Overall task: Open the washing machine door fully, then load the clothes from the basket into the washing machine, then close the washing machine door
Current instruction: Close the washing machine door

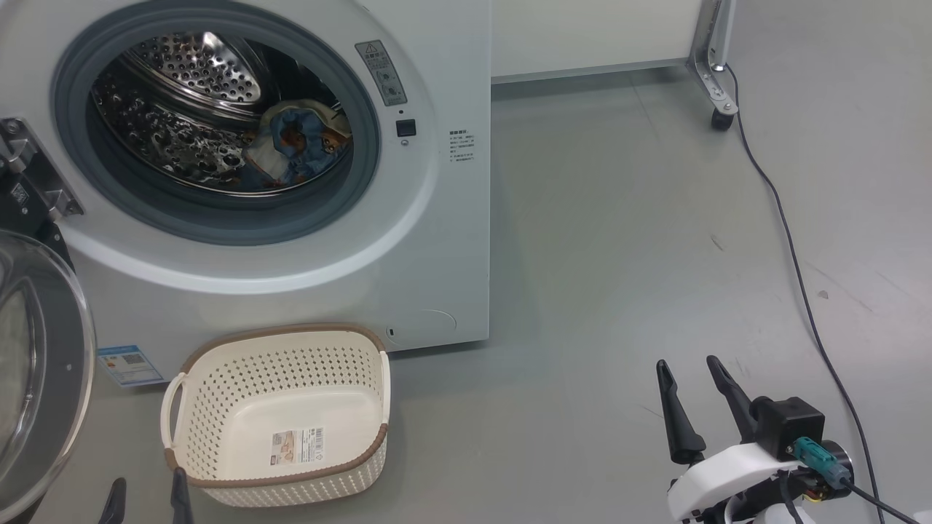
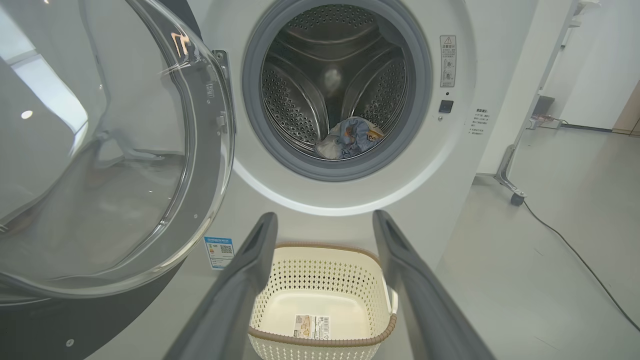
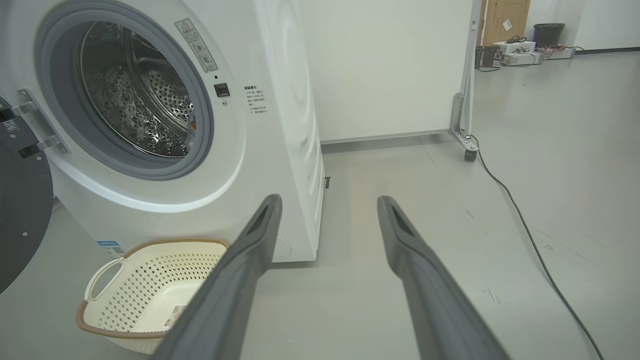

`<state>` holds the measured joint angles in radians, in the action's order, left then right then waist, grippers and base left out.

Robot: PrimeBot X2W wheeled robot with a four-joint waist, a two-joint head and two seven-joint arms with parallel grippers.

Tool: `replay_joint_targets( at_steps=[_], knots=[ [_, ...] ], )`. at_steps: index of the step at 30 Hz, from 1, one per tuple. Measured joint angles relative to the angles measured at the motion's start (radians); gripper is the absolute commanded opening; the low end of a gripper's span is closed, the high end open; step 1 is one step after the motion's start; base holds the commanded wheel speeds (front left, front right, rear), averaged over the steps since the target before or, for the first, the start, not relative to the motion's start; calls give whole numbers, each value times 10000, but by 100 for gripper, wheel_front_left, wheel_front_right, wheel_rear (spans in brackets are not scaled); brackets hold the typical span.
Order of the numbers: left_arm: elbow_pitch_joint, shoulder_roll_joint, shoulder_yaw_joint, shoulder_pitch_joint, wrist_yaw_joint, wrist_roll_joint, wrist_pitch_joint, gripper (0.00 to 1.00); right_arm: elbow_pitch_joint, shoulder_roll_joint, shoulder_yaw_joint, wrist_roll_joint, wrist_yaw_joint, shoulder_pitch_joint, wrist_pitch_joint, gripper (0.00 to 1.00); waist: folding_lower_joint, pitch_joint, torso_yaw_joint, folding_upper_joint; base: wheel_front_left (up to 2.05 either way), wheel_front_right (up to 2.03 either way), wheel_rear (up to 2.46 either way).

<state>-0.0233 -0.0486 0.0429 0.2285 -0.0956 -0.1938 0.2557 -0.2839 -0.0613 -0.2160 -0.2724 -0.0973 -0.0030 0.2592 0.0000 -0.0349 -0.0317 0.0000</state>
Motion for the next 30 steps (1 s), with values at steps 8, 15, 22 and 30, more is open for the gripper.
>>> replay_joint_targets(
  at_steps=[8,15,22,30],
  knots=[
    [6,13,10,-1,-73,2,0,100,-6,2,19,12,-2,0,0,100,0,-67,93,0,-7,7,0],
    [-4,21,12,0,-77,31,0,100,-8,6,19,102,-6,3,0,100,0,-128,159,0,0,0,0],
    [-125,31,-94,1,-84,134,0,100,10,15,144,104,-65,81,0,100,0,-157,323,0,0,0,0],
    [-173,36,84,0,-61,146,0,100,71,27,205,105,-65,200,0,100,0,-189,746,0,0,0,0]
  ],
)
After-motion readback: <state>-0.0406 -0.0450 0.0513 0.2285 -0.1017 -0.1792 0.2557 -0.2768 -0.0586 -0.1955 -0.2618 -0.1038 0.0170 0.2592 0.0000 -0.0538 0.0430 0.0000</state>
